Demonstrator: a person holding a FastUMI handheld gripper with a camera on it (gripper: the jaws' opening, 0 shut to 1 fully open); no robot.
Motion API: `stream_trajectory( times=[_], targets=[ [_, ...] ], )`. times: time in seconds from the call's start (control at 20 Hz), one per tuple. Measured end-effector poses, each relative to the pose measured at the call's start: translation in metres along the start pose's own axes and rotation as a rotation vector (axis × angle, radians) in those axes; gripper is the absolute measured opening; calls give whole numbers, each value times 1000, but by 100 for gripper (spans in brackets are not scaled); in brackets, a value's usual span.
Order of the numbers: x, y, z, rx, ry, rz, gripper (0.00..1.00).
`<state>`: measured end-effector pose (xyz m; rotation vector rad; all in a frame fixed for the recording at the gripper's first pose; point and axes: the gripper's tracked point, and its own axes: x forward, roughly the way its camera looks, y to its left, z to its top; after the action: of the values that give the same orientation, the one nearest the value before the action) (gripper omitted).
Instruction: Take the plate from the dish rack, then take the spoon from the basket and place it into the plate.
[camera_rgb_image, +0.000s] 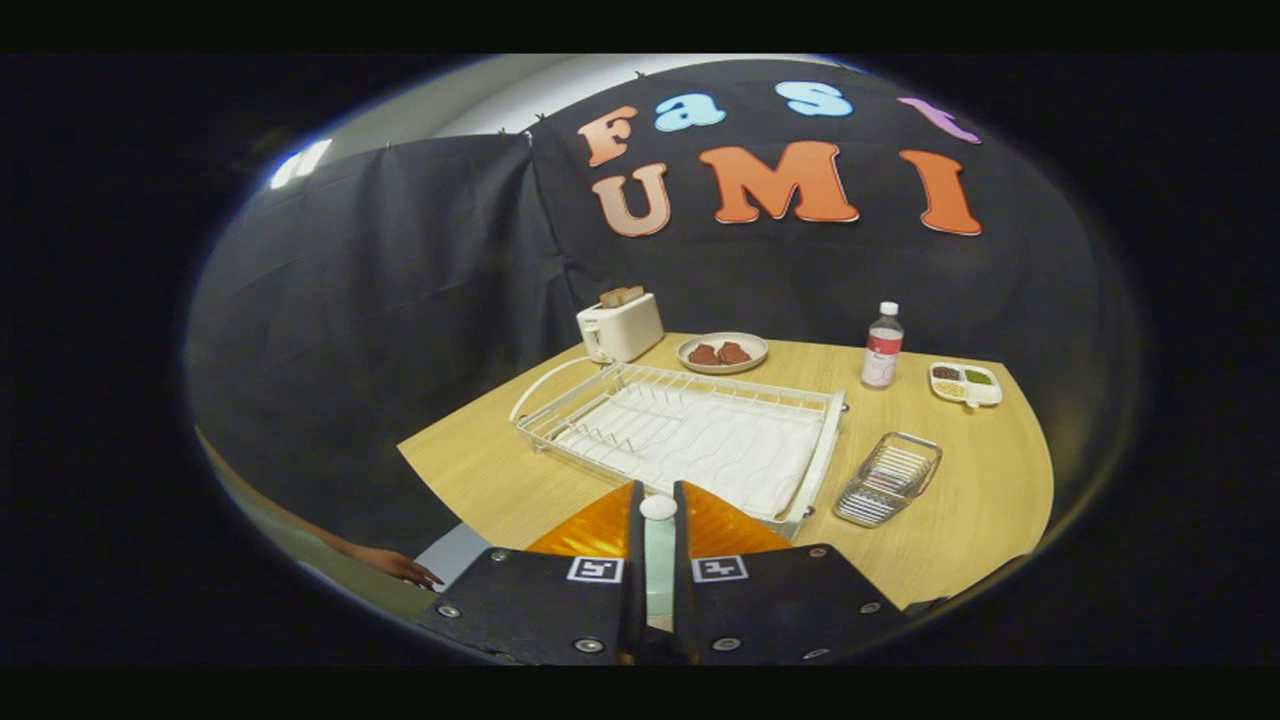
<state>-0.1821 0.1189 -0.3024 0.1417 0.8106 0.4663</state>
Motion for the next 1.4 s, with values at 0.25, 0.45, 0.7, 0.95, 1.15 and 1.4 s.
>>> stream_trajectory(
  times=[0.25,0.45,0.7,0.95,1.15,1.4],
  targets=[
    [26,8,-22,18,43,26,11],
    [39,12,-33,23,53,30,11],
    [44,11,-41,26,48,23,11],
    [38,6,-67,41,109,23,14],
    [34,0,-102,82,205,12,16],
    [35,-7,-131,111,293,-16,20]
  ],
)
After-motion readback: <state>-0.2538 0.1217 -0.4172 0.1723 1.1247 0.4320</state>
